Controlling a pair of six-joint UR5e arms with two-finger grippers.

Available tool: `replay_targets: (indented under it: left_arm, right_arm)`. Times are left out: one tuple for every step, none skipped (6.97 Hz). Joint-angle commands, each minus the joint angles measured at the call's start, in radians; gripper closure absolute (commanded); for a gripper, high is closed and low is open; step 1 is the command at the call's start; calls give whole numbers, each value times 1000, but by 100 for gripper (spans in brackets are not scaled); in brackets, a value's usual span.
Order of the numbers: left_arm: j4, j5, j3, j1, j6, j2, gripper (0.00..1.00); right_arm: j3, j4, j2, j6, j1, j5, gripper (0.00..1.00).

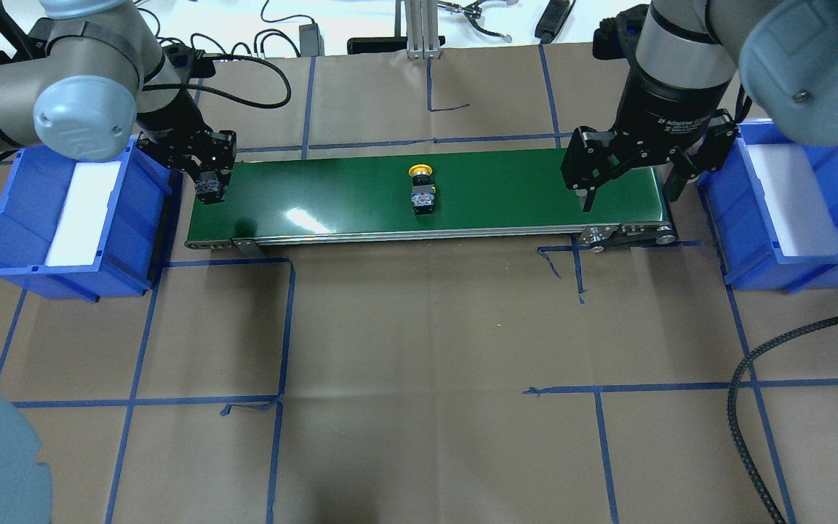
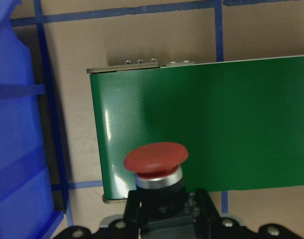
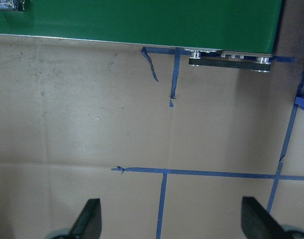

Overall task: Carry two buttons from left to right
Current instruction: 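Carry the red button with the left gripper over the belt end, then release the red button on the belt while the right gripper moves toward the yellow button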

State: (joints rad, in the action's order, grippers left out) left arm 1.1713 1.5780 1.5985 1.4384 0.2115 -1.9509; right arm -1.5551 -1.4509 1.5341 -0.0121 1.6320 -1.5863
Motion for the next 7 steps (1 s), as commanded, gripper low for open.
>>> replay_targets:
  left_arm:
    - [-76,2,41,0,14,-42,96]
    - [-105,2,58,0,11,-48,96]
    - [-117,2,70,2,9,-48,96]
    - [-117,2,72,3,9,-45,94]
    - [-117,2,72,4,8,-45,79]
    - [-117,2,72,4,6,-43,48]
    - [-119,-3,66,4,0,-37,1]
  right_arm:
    - [1,-104,-57,0,-1,-1,0]
    - [0,-218,-98,1,0,0,0]
    - [6,-292,-168,3,-1,0,0]
    - [7,-396,-220,3,-3,0,0]
    - [16,-478,-248,4,0,0,0]
    - [4,-532,-262,11,-1,0,0]
    - [7,-546,-285,12,-6,2,0]
